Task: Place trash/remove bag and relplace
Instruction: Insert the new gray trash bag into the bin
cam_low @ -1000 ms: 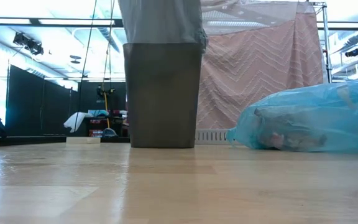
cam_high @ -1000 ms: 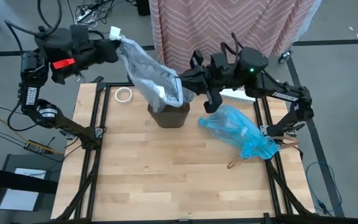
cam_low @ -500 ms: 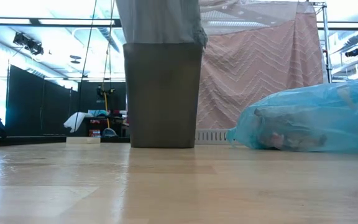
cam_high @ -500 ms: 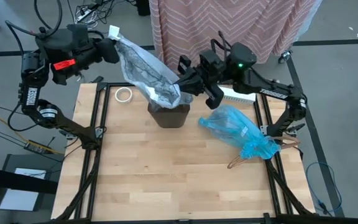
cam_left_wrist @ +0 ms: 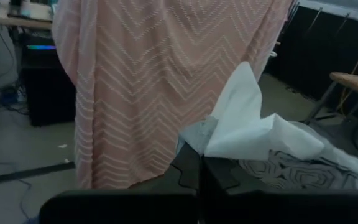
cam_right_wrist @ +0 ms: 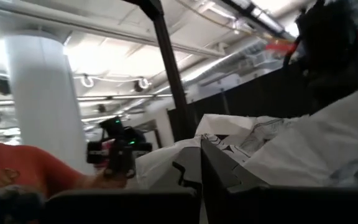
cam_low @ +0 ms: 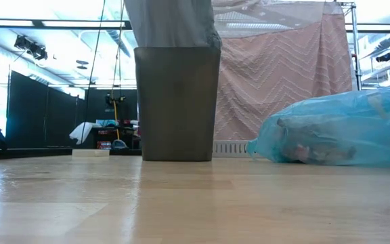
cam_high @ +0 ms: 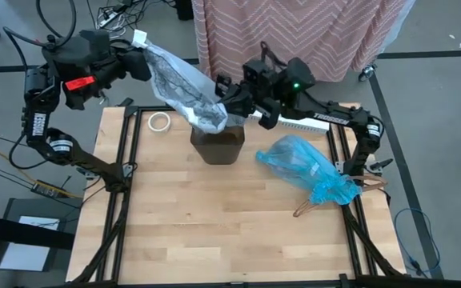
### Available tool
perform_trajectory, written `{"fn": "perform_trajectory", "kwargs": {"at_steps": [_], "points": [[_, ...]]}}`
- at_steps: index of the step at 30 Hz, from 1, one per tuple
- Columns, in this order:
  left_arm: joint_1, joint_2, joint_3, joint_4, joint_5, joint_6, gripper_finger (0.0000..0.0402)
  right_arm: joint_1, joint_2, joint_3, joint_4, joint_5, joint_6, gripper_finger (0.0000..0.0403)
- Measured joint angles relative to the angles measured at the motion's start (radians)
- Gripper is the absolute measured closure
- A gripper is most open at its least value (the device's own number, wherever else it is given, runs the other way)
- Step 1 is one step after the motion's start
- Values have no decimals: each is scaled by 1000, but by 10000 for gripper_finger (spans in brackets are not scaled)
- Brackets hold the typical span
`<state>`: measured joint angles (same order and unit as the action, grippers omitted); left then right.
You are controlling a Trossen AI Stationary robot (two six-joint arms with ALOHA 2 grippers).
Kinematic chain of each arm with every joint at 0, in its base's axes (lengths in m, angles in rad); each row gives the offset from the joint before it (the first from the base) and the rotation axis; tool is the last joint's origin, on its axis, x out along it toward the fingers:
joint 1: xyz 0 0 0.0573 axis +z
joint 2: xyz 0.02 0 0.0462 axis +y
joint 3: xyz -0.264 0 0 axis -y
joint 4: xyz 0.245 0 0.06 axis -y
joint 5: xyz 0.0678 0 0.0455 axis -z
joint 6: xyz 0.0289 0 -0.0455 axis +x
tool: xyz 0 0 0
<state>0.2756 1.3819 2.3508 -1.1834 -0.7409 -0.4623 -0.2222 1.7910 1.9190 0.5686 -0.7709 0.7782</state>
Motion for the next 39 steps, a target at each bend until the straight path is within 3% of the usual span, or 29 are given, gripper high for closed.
{"fn": "perform_trajectory", "kwargs": {"at_steps": [7,19,26,39], "points": [[0,-3,0,-18,-21,32,398,2,67,16,99,-13,135,403],[0,-3,0,-163,-21,32,398,25,207,204,228,-28,343,403],[0,-3,0,-206,-46,32,398,3,206,206,337,-65,436,403],[0,36,0,-232,-78,8,398,-88,237,197,309,-131,548,403]]}}
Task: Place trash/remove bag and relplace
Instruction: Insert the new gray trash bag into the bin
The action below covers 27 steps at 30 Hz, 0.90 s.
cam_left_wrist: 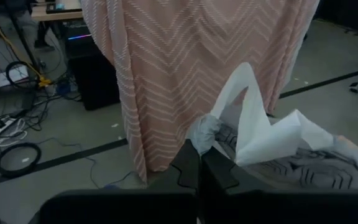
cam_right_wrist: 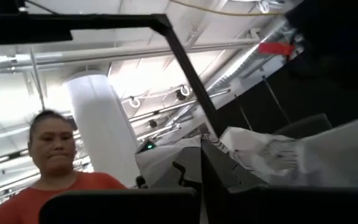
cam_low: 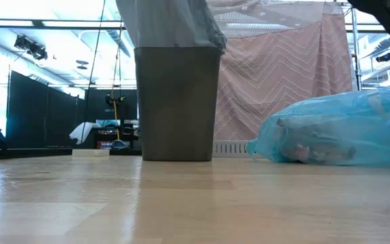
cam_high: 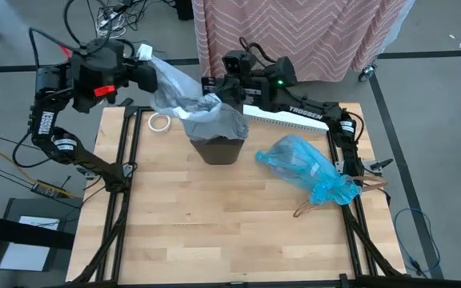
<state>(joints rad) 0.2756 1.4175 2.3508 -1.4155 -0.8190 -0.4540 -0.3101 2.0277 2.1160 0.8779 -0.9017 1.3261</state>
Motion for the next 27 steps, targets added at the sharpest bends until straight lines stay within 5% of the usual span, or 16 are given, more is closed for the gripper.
{"fn": "perform_trajectory", "kwargs": {"at_steps": [11,20,27], "points": [[0,77,0,-110,-32,-24,398,-5,143,-21,170,-46,164,403],[0,104,0,-156,-101,-23,398,-7,292,-22,441,40,438,403],[0,105,0,-156,-109,-21,398,-81,260,-22,466,-163,543,403]]}}
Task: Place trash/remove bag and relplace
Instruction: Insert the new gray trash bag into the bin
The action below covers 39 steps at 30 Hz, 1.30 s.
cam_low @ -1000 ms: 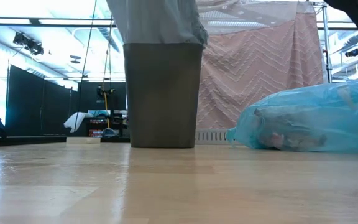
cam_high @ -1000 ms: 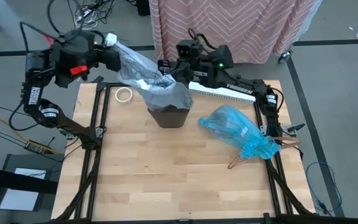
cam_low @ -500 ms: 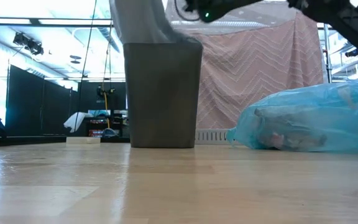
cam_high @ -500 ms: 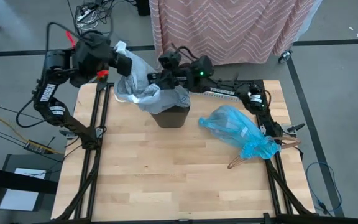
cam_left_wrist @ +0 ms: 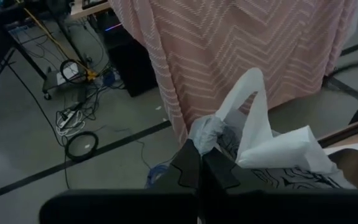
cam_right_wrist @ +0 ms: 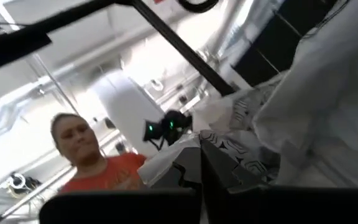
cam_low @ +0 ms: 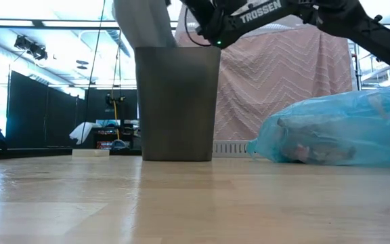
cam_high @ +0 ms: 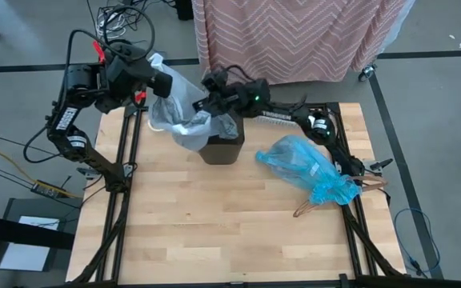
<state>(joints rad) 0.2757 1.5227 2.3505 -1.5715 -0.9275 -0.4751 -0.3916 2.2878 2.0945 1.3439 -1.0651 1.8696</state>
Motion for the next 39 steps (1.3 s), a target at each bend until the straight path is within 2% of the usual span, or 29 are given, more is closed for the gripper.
{"fn": "perform_trajectory", "kwargs": {"at_steps": [3,8,14,19,24,32,39], "points": [[1,2,0,0,0,-1,398,-45,-50,0,1,-96,30,403],[0,24,0,0,1,-32,398,-137,-90,3,4,-163,40,403],[1,62,0,11,6,-55,398,-281,-94,0,1,-183,46,403],[0,100,0,23,21,-60,398,-394,-95,-56,-3,-196,27,403],[0,128,0,147,78,-37,398,-480,-95,-117,-5,-197,11,403],[4,177,0,288,115,83,398,-491,-95,-219,-45,-190,-55,403],[31,197,0,288,130,73,398,-399,-112,-226,-213,-167,-159,403]]}}
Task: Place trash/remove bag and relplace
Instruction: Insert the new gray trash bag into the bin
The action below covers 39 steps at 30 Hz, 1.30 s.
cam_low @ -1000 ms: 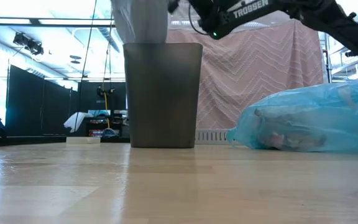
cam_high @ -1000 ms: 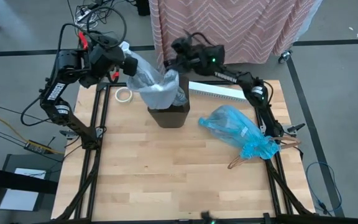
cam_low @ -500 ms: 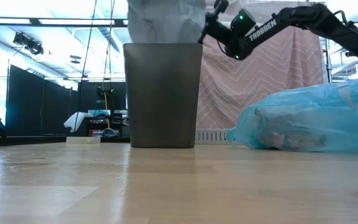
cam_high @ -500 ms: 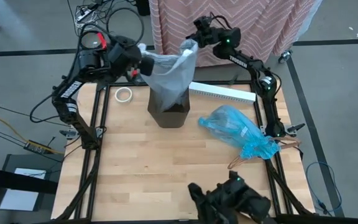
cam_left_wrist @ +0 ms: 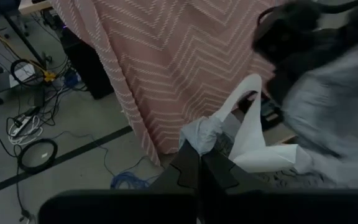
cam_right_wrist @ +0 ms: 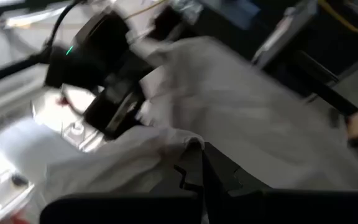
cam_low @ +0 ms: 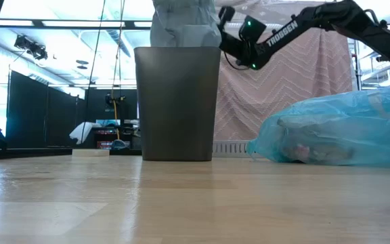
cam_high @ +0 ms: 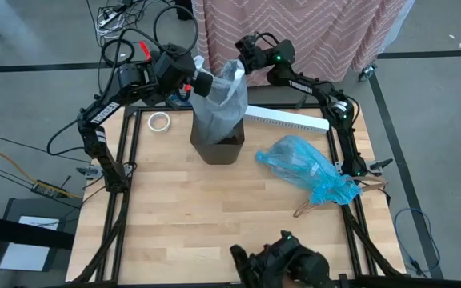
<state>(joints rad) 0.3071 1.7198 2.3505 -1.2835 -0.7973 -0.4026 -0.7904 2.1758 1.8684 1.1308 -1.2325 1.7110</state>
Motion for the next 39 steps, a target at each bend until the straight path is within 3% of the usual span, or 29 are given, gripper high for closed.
{"fn": "perform_trajectory", "kwargs": {"at_steps": [8,11,14,18,22,25,28,34,39], "points": [[65,-1,0,1,67,54,398,31,-20,4,-113,32,-104,403],[89,-1,0,7,119,93,398,44,-23,4,-294,94,-247,403],[113,-1,0,20,188,198,398,69,-40,6,-470,264,-344,403],[147,-1,0,40,247,316,398,87,-97,40,-751,297,-618,403],[173,-1,0,59,333,366,398,116,-191,39,-1139,485,-912,403],[186,-1,0,62,377,413,398,150,-297,39,-1459,673,-1156,403],[198,-1,0,61,409,426,398,198,-395,39,-1689,870,-1301,403],[236,-1,0,22,559,430,398,296,-531,40,-1872,1125,-1372,403],[297,14,0,-38,726,430,398,364,-538,38,-2050,1320,-1375,403]]}}
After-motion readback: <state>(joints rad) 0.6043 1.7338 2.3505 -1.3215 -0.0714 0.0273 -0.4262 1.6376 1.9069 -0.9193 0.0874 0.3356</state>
